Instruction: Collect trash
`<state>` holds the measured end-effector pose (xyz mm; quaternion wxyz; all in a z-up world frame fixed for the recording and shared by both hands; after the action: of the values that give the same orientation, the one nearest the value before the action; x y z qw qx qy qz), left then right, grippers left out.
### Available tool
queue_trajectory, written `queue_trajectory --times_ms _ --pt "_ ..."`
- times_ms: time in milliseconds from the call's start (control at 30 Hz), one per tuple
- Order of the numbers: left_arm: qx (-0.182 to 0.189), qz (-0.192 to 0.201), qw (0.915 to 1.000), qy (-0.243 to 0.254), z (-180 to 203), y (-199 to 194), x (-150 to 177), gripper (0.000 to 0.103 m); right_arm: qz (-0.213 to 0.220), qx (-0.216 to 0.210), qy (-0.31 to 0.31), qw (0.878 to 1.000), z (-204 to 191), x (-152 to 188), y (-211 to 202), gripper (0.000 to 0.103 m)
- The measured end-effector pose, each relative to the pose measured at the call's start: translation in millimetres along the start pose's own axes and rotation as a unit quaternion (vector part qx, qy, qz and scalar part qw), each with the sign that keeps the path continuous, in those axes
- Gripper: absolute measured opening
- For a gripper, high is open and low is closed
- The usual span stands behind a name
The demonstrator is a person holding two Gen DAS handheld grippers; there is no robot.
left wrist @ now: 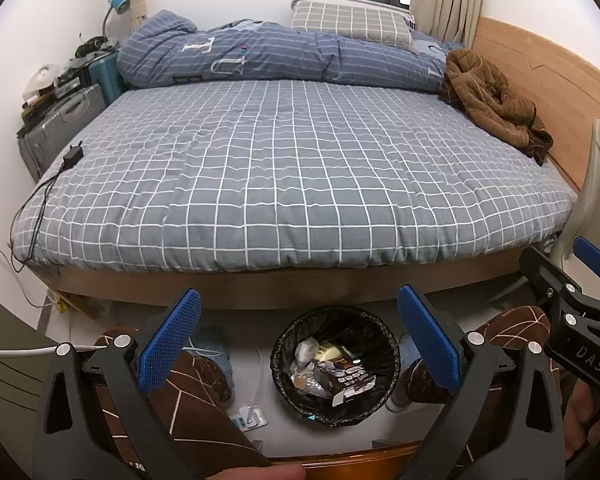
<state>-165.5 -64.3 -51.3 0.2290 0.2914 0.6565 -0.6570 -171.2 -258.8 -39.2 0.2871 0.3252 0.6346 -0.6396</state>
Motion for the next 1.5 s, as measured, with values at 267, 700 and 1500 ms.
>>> queue_trajectory --times_ms 267,700,1500 --pt "-0.001 -0.001 1.0000 0.001 -0.8 0.7 0.1 0.097 -0.001 0.000 0.000 1.000 -1.8 1.0 1.4 0.095" --pt "-0.009 -0.007 0.9999 0.001 -3.3 3.3 1.9 0.097 -0.002 0.000 0.000 1.000 -1.3 1.5 2.1 0.095" --pt "-0.007 -0.004 1.0000 0.002 0.3 2.4 1.6 0.097 -0.005 0.000 0.003 1.000 -2.6 4.4 4.7 0.095"
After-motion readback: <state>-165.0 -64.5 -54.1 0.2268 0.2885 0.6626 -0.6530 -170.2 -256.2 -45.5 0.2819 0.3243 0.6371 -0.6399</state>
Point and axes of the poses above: each gripper's, at about its wrist camera, not at the fingertips, and y roughly the way its jaws point, z to its right, x to its underside, the point moved 3 cm from there along y, roughly the way its jaws point, and after that the axes turned 4 degrees about y, right-handed, at the moved point
